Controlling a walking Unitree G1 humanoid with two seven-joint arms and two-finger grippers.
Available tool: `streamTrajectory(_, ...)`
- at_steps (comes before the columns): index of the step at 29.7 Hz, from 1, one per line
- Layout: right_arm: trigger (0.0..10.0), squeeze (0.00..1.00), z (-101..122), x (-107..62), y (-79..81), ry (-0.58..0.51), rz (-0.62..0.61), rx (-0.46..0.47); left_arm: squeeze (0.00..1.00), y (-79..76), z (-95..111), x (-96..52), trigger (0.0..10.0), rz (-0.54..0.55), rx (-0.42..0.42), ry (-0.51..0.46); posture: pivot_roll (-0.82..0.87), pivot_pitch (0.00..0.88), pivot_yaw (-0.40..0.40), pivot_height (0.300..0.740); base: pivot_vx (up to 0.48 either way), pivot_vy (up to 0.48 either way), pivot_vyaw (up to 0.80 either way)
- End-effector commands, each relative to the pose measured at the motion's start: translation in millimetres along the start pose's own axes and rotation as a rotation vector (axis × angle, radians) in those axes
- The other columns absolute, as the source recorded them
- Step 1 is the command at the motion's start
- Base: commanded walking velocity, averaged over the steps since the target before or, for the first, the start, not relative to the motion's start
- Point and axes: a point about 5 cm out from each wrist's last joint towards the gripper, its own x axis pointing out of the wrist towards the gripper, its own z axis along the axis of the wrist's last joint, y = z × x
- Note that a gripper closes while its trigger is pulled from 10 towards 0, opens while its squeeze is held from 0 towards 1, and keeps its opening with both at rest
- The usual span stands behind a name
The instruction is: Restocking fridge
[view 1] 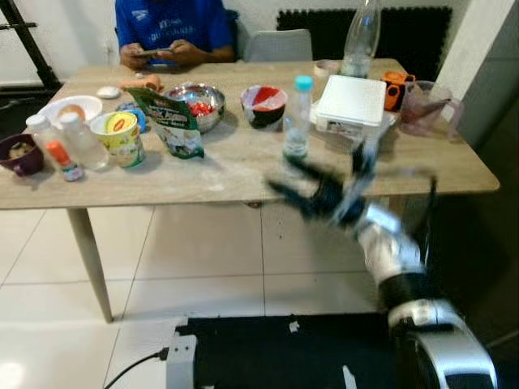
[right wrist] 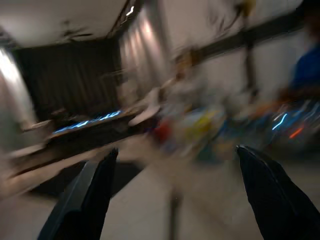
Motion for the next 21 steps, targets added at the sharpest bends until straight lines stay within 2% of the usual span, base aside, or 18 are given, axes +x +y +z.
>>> streamTrajectory(1, 10.0, 0.00, 5, 4.4, -7.7, 0.010, -0.088, -0.036, 0.00, -1.0, -8, -1.0, 10.0, -0.001, -0.009, 0.015, 0.00, 0.083, -0.033, 0.740, 0.000, 0.000, 0.00)
streamTrajectory(3, 10.0, 0.00, 9, 7.9, -9.4, 0.015, -0.106, -0.061, 0.00, -0.9, -9, -1.1, 10.0, -0.001, -0.009, 0.016, 0.00, 0.083, -0.033, 0.740, 0.000, 0.000, 0.00)
streamTrajectory(7, 10.0, 0.00, 32, 28.3, -17.5, 0.006, -0.195, -0.167, 0.00, 1.1, -17, -3.1, 10.0, 0.001, -0.014, 0.025, 0.01, 0.130, -0.042, 0.740, 0.000, 0.000, 0.00)
streamTrajectory(10, 10.0, 0.00, 39, 33.7, -19.9, 0.008, -0.221, -0.194, 0.00, 1.7, -18, -3.6, 10.0, 0.001, -0.014, 0.028, 0.02, 0.141, -0.043, 0.740, 0.000, 0.000, 0.00)
streamTrajectory(12, 10.0, 0.00, 55, 44.4, -27.7, 0.006, -0.303, -0.254, 0.00, 3.0, -23, -4.8, 10.0, 0.001, -0.010, 0.036, 0.02, 0.167, -0.048, 0.740, 0.000, 0.000, 0.00)
streamTrajectory(14, 10.0, 0.00, 60, 47.6, -30.0, 0.004, -0.329, -0.276, 0.00, 3.4, -24, -5.2, 10.0, 0.000, -0.009, 0.037, 0.03, 0.170, -0.050, 0.740, 0.000, 0.000, 0.00)
streamTrajectory(15, 10.0, 0.94, 68, 51.3, -32.0, -0.009, -0.352, -0.292, 0.00, 3.8, -25, -5.6, 10.0, 0.000, -0.009, 0.038, 0.03, 0.183, -0.054, 0.740, 0.000, 0.000, 0.00)
streamTrajectory(16, 10.0, 0.94, 68, 51.3, -32.0, -0.009, -0.352, -0.292, 0.00, 3.8, -25, -5.6, 10.0, 0.000, -0.009, 0.038, 0.03, 0.183, -0.054, 0.740, 0.000, 0.000, 0.00)
streamTrajectory(17, 10.0, 1.00, 76, 54.9, -33.4, -0.028, -0.370, -0.303, 0.00, 4.1, -26, -5.8, 10.0, 0.001, -0.012, 0.037, 0.04, 0.189, -0.054, 0.740, 0.000, 0.000, 0.00)
streamTrajectory(19, 10.0, 1.00, 92, 62.7, -33.6, -0.074, -0.396, -0.324, 0.00, 4.6, -27, -6.3, 10.0, 0.000, -0.015, 0.035, 0.04, 0.207, -0.056, 0.740, 0.000, 0.000, 0.00)
streamTrajectory(21, 10.0, 1.00, 92, 62.7, -33.6, -0.074, -0.396, -0.324, 0.00, 4.6, -27, -6.3, 10.0, 0.000, -0.015, 0.035, 0.04, 0.207, -0.056, 0.740, 0.000, 0.000, 0.00)
